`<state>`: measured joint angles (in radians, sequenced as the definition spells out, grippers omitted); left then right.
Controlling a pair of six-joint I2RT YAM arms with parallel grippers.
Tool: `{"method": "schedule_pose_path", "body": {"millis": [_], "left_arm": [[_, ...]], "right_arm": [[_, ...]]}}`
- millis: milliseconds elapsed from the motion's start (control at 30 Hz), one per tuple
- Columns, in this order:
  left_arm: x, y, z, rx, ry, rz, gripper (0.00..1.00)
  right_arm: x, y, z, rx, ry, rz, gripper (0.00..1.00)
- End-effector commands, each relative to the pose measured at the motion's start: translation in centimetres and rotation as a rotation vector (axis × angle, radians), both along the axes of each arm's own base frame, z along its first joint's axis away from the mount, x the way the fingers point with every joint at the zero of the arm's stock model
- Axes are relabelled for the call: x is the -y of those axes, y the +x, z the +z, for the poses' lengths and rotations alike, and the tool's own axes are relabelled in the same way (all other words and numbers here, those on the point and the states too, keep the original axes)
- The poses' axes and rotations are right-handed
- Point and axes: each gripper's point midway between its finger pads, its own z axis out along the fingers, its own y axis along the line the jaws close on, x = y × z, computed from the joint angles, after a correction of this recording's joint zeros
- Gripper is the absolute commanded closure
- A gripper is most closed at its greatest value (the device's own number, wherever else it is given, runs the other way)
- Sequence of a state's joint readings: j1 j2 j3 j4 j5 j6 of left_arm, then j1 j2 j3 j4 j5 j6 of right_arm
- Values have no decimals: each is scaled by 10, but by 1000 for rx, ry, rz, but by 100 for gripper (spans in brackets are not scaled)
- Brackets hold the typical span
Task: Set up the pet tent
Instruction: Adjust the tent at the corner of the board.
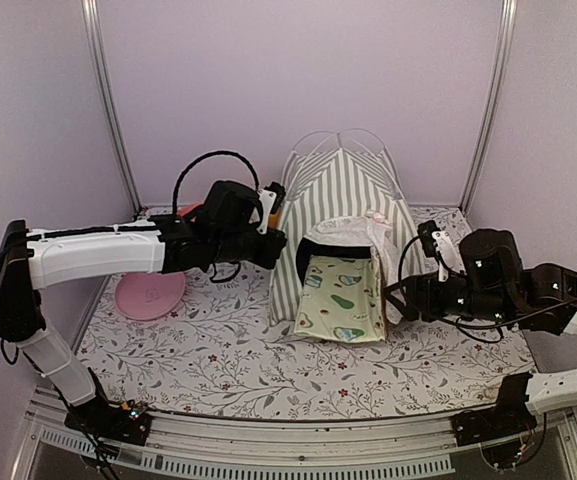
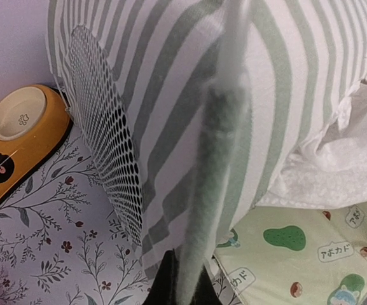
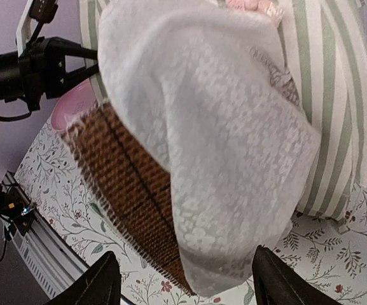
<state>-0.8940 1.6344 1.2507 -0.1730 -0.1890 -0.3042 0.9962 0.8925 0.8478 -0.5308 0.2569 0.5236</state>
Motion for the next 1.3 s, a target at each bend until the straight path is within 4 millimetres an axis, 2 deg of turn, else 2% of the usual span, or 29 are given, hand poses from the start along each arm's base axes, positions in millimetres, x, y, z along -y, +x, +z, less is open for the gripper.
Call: {"method": "schedule_pose_path", "body": {"millis": [0, 100, 200, 467, 600, 700, 767, 900, 1067, 1167, 1267], "left_arm": [[5, -9, 19, -31, -64, 0, 100], [7, -11, 18, -39, -68, -4, 100], [12, -14, 15, -52, -74, -14, 100], [32, -25, 15, -64, -94, -48, 100], [41, -28, 13, -68, -90, -65, 100], [46, -31, 10, -69, -82, -80, 100], [48, -33, 9, -72, -80, -90, 100], [51, -37, 7, -79, -76, -109, 100], [54, -40, 6, -82, -77, -123, 100], [57, -42, 7, -80, -76, -138, 100], [59, -44, 8, -79, -83, -157, 100]], "right_arm": [[3, -26, -30, -68, 14, 16, 29], [16, -35, -54, -113, 39, -31, 29], [28, -40, -66, -137, 105, -83, 26], [21, -43, -100, -194, 215, -97, 23], [34, -37, -115, -213, 218, -201, 26], [45, -31, -118, -226, 260, -307, 38], [48, -27, -115, -224, 289, -348, 41], [48, -23, -110, -215, 338, -381, 35], [53, -20, -115, -212, 397, -420, 25], [56, -14, -114, -195, 431, -449, 26], [55, -3, -109, -179, 484, -467, 33]]}}
